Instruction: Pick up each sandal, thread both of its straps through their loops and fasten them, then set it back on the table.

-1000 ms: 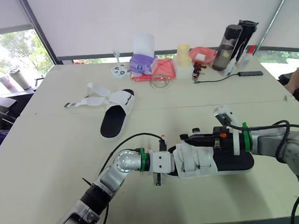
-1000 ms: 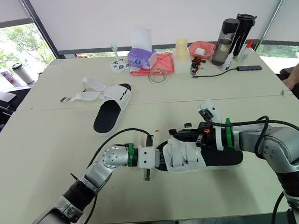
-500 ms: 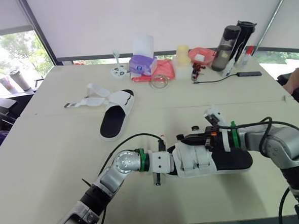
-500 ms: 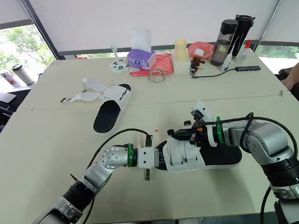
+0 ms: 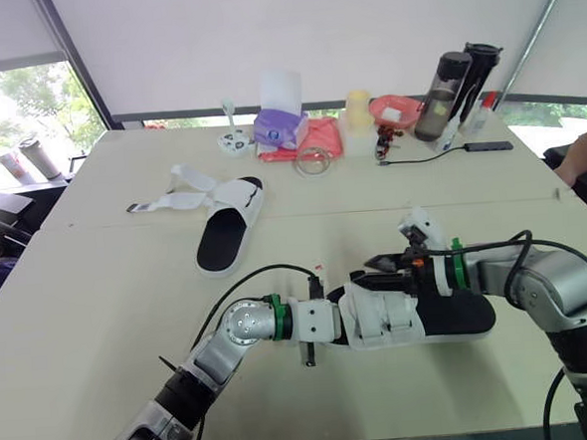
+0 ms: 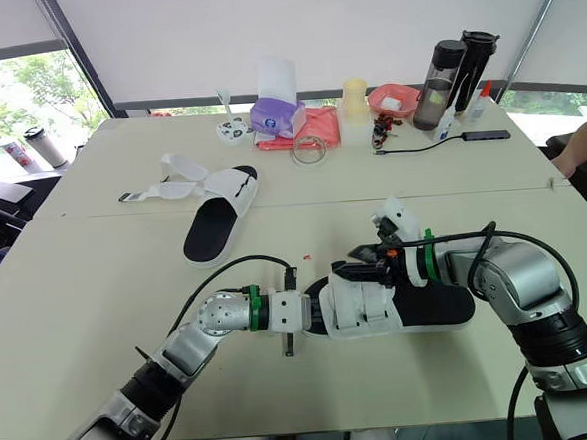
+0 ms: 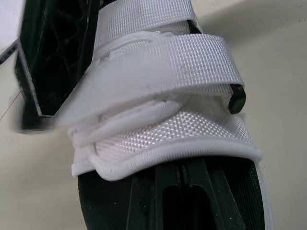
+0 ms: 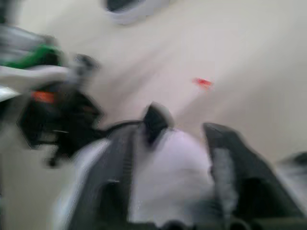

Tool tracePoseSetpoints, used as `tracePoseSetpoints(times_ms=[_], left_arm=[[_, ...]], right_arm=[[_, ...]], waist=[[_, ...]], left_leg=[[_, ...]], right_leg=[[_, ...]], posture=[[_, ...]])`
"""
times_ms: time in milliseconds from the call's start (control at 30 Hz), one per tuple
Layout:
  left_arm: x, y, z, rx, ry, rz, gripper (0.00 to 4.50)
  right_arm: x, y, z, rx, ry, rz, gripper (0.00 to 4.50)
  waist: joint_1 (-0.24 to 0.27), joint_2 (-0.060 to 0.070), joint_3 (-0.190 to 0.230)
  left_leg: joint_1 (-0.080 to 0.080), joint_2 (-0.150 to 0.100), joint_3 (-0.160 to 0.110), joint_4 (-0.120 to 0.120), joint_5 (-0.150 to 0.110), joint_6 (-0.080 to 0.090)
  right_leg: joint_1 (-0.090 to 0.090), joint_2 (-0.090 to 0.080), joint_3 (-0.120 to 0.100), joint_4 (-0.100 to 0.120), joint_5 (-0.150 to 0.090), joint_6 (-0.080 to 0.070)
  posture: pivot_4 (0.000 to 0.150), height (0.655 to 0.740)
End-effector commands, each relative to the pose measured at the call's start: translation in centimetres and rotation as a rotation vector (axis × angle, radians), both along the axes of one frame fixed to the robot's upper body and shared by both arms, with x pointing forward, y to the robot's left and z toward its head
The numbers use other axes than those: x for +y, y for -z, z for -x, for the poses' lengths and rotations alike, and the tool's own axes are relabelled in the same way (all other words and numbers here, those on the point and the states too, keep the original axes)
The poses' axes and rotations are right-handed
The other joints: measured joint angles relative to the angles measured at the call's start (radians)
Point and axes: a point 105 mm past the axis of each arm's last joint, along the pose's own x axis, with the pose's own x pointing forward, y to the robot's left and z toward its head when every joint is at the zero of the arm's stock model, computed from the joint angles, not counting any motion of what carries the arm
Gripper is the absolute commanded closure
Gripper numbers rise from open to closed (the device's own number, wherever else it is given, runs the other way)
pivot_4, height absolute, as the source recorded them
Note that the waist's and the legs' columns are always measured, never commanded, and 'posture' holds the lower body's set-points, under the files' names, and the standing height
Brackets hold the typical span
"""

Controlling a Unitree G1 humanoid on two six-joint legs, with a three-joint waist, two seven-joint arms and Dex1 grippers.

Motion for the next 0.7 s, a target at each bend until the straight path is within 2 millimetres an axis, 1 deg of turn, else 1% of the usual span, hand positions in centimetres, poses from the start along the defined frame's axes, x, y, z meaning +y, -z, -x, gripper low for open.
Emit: tracePoseSetpoints(times_ms=[33, 133, 200, 300, 433, 533, 700], left_arm=[[1.6, 3.2, 0.0, 0.075, -0.048, -0.126, 4.50], [1.6, 3.1, -0.2, 0.074, -0.051, -0.124, 4.50], [1.6, 3.1, -0.3, 0.074, -0.054, -0.123, 4.50], [1.5, 3.1, -0.5, 0.075, -0.058, -0.121, 4.50], [1.4, 3.0, -0.8, 0.074, -0.058, -0.121, 4.50], [1.3, 3.0, -0.9, 0.073, -0.057, -0.120, 4.50], [1.2, 3.1, -1.0, 0.070, -0.061, -0.121, 4.50]], right_arm=[[-0.8, -1.0, -0.5, -0.065, 0.034, 0.019, 0.07], [-1.3, -2.2, -1.1, -0.122, 0.067, 0.005, 0.01], [-1.2, -3.5, -1.3, -0.167, 0.068, -0.035, 0.01], [-0.4, -6.0, -1.0, -0.212, 0.045, -0.155, 0.01], [1.0, -7.5, 0.0, -0.196, -0.009, -0.268, 0.01], [1.9, -7.7, 0.9, -0.155, -0.052, -0.301, 0.01], [3.3, -5.9, 2.9, -0.020, -0.155, -0.280, 0.01]], waist=[[0.001, 0.000, 0.000], [0.002, 0.000, 0.000], [0.002, 0.000, 0.000], [0.001, 0.000, 0.000], [0.002, 0.000, 0.000], [0.002, 0.000, 0.000], [0.002, 0.000, 0.000]], left_leg=[[0.000, 0.000, 0.000, -0.001, 0.000, 0.000], [0.000, 0.000, 0.000, -0.002, 0.000, 0.000], [0.000, 0.000, 0.000, -0.001, 0.000, 0.000], [0.000, 0.000, 0.000, -0.001, 0.000, 0.000], [0.000, 0.000, 0.000, -0.001, 0.000, 0.000], [0.000, 0.000, 0.000, 0.000, 0.000, 0.000], [0.000, 0.000, 0.000, 0.000, 0.000, 0.000]], right_leg=[[0.000, 0.000, 0.000, 0.000, 0.000, 0.000], [0.000, 0.000, 0.000, 0.000, 0.000, 0.000], [0.000, 0.000, 0.000, 0.000, 0.000, 0.000], [0.001, 0.000, 0.000, 0.000, 0.000, 0.000], [0.001, 0.000, 0.000, 0.000, 0.000, 0.000], [0.000, 0.000, 0.000, 0.000, 0.000, 0.000], [0.000, -0.001, 0.000, -0.001, 0.000, 0.000]], posture=[[0.150, 0.7400], [0.150, 0.7400], [0.150, 0.7400], [0.150, 0.7400], [0.150, 0.7400], [0.150, 0.7400], [0.150, 0.7400]])
